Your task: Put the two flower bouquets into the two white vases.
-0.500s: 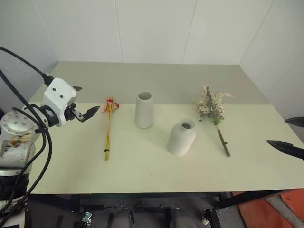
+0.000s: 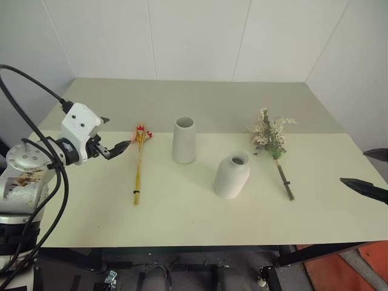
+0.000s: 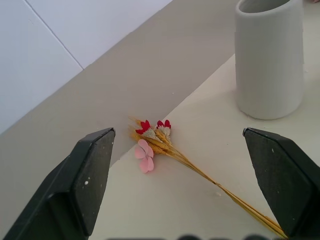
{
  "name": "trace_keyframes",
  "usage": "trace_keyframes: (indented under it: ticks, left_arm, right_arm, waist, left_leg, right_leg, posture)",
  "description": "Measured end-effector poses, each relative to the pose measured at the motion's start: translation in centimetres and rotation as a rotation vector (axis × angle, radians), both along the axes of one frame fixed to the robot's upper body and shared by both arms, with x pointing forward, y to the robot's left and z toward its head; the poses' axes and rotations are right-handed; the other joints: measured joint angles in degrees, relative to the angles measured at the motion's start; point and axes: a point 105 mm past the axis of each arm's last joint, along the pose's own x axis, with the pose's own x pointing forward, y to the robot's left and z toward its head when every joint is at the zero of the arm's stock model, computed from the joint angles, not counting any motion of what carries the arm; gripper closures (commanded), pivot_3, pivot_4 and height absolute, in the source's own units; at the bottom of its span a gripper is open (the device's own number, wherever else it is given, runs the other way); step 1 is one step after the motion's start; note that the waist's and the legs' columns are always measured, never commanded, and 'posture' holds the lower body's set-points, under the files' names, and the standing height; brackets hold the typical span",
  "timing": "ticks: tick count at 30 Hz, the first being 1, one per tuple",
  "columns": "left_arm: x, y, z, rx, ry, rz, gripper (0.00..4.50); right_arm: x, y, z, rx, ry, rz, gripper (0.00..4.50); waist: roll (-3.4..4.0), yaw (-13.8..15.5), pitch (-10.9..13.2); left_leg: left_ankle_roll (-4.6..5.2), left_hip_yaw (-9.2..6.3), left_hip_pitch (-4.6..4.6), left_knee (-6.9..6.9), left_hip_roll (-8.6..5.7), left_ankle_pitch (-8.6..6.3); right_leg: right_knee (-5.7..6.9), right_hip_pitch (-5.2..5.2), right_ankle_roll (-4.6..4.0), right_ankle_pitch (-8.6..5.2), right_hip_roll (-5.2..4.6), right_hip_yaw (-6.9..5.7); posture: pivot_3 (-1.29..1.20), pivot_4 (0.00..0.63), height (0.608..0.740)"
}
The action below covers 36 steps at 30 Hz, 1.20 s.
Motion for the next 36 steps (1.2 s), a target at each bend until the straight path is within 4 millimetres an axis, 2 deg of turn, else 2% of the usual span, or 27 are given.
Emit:
trace_keyframes:
  ticks: [4,7,9,13,15,17,21,25,32,36]
  left_arm:
    - [1.1,-0.5,-0.2,-0.107,0.166,0.116,0.04]
    - [2.1,-2.7,-0.8,-0.185,0.309,0.218,0.04]
    - [2.3,-3.9,-2.6,-0.204,0.42,0.266,0.04]
    - [2.5,-4.7,-6.6,-0.207,0.597,0.412,0.04]
    - [2.6,-4.8,-7.9,-0.205,0.64,0.458,0.04]
    - [2.7,-4.3,-8.3,-0.196,0.653,0.499,0.04]
    - [3.8,-3.5,-8.4,-0.203,0.66,0.577,0.04]
    - [5.3,-2.9,-8.2,-0.247,0.657,0.593,0.04]
    - [7.0,-5.0,-9.1,-0.31,0.75,0.524,0.04]
    - [8.0,-5.1,-9.5,-0.298,0.751,0.526,0.98]
  right_arm:
    - [0.2,0.4,0.5,-0.001,-0.028,0.011,0.0]
    - [1.0,2.7,1.3,0.012,-0.068,0.087,0.0]
    - [1.2,4.4,1.4,0.027,-0.065,0.154,0.0]
    - [2.1,8.0,2.4,0.098,-0.081,0.294,0.0]
    - [2.2,10.0,2.6,0.1,-0.082,0.377,0.0]
    - [2.5,10.9,2.5,0.1,-0.074,0.41,0.0]
    - [2.9,11.8,2.2,0.105,-0.059,0.442,0.0]
    - [3.1,11.9,1.8,0.112,-0.046,0.439,0.0]
    - [3.2,11.2,0.6,0.105,-0.014,0.396,0.0]
    - [3.0,10.5,0.1,0.113,-0.008,0.359,0.0]
  waist:
    - [-0.02,0.3,0.0]
    - [-0.02,0.4,0.0]
    - [-0.03,0.1,0.0]
    - [-0.05,-0.8,0.0]
    - [-0.06,-0.8,0.0]
    - [-0.07,-0.7,0.0]
    - [-0.07,0.1,0.0]
    - [-0.07,0.5,0.0]
    - [-0.07,0.7,0.0]
    - [-0.05,0.7,0.0]
  left_leg:
    - [0.0,-0.05,0.01,0.05,-0.03,0.0]
    - [0.01,-0.09,0.02,0.09,-0.08,0.0]
    - [0.01,-0.15,-0.03,0.05,-0.08,0.0]
    - [0.03,-0.23,-0.03,0.03,-0.07,-0.02]
    - [0.03,-0.28,-0.02,0.02,-0.07,-0.02]
    - [0.03,-0.27,-0.04,0.02,-0.08,-0.02]
    - [0.03,-0.27,-0.09,0.03,-0.14,-0.02]
    - [0.03,-0.25,-0.14,0.03,-0.19,-0.02]
    - [0.03,-0.26,-0.17,0.03,-0.22,-0.02]
    - [0.03,-0.25,-0.1,0.03,-0.23,-0.02]
  right_leg:
    - [0.04,0.06,0.12,0.04,0.0,-0.03]
    - [0.03,0.1,0.33,0.15,0.0,-0.01]
    - [0.04,0.04,0.41,0.16,0.03,-0.02]
    - [0.09,-0.03,0.4,0.17,0.12,0.05]
    - [0.12,-0.03,0.37,0.17,0.13,0.02]
    - [0.12,-0.06,0.36,0.18,0.11,0.03]
    - [0.1,-0.05,0.35,0.18,0.03,-0.02]
    - [0.06,-0.07,0.11,0.33,-0.03,-0.03]
    - [0.05,-0.08,0.12,0.34,-0.05,-0.05]
    - [0.08,-0.04,0.14,0.32,-0.05,-0.03]
  posture:
    - [0.0,0.15,0.74]
    - [0.0,0.15,0.74]
    - [0.0,0.15,0.74]
    - [0.0,0.15,0.74]
    - [0.0,0.15,0.74]
    - [0.0,0.15,0.74]
    - [0.0,0.15,0.74]
    - [0.0,0.15,0.74]
    - [0.0,0.15,0.74]
    - [0.0,0.15,0.74]
